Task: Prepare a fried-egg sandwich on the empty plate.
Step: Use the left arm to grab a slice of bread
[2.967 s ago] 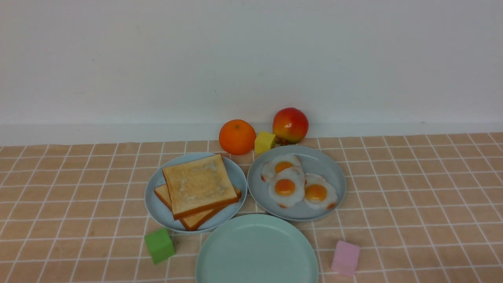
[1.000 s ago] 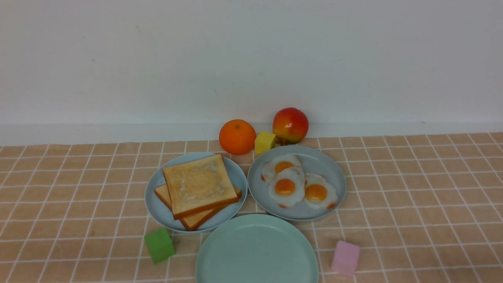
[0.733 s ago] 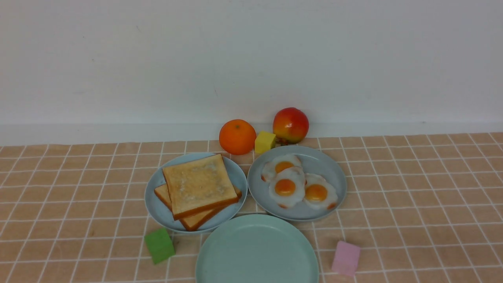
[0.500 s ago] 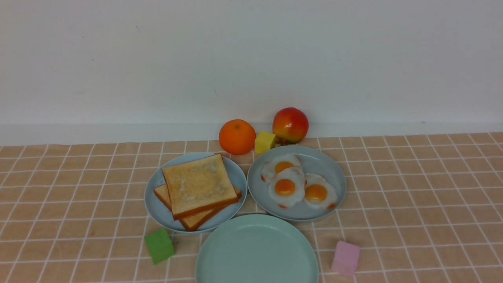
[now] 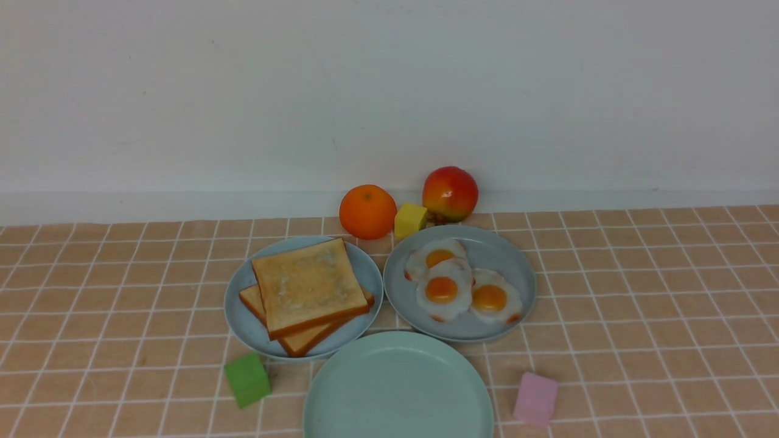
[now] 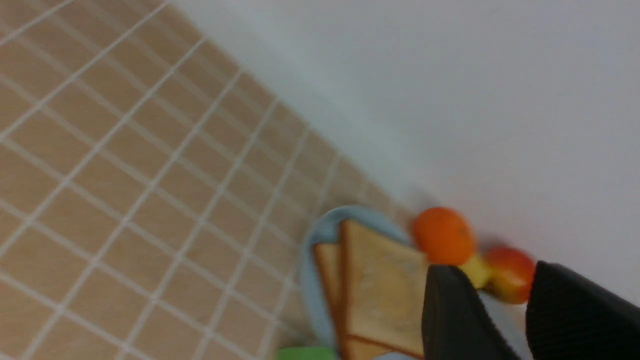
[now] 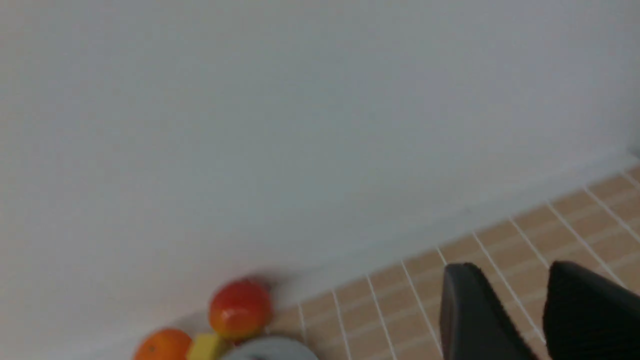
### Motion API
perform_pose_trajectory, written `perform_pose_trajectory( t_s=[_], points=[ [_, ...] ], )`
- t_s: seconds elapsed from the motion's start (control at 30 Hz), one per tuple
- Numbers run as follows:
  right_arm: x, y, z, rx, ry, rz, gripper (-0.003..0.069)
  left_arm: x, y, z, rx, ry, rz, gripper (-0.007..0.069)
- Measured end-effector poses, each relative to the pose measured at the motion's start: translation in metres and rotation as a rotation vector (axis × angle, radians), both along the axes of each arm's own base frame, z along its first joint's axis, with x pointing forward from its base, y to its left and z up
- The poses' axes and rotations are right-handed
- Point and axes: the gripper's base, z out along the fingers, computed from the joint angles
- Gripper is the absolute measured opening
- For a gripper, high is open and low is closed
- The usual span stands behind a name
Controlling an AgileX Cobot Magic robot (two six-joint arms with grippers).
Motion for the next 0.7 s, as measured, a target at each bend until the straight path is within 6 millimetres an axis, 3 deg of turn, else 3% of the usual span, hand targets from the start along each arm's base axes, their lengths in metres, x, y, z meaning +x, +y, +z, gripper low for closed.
perform_pose_trajectory(
  t_s=[0.17,0.37,0.47,0.5,0.7],
  points=[
    [0.027,0.016,-0.043,-0.006,0.180,0.076,0.0239,0.051,0.001,-0.044,0.094,0.245,-0.011,0.0237],
    [0.043,0.065,-0.085,0.057,0.389,0.263,0.0239,0.102,-0.012,-0.102,-0.058,0.476,-0.031,0.0238],
    [0.042,0.086,-0.100,0.015,0.486,0.360,0.0239,0.118,-0.018,-0.111,-0.083,0.508,-0.088,0.0238],
    [0.041,0.099,-0.110,-0.034,0.544,0.435,0.0239,0.135,-0.024,-0.115,-0.098,0.509,-0.149,0.0238],
    [0.044,0.126,-0.132,-0.081,0.661,0.556,0.0239,0.181,-0.039,-0.117,-0.042,0.442,-0.391,0.0239]
  ],
)
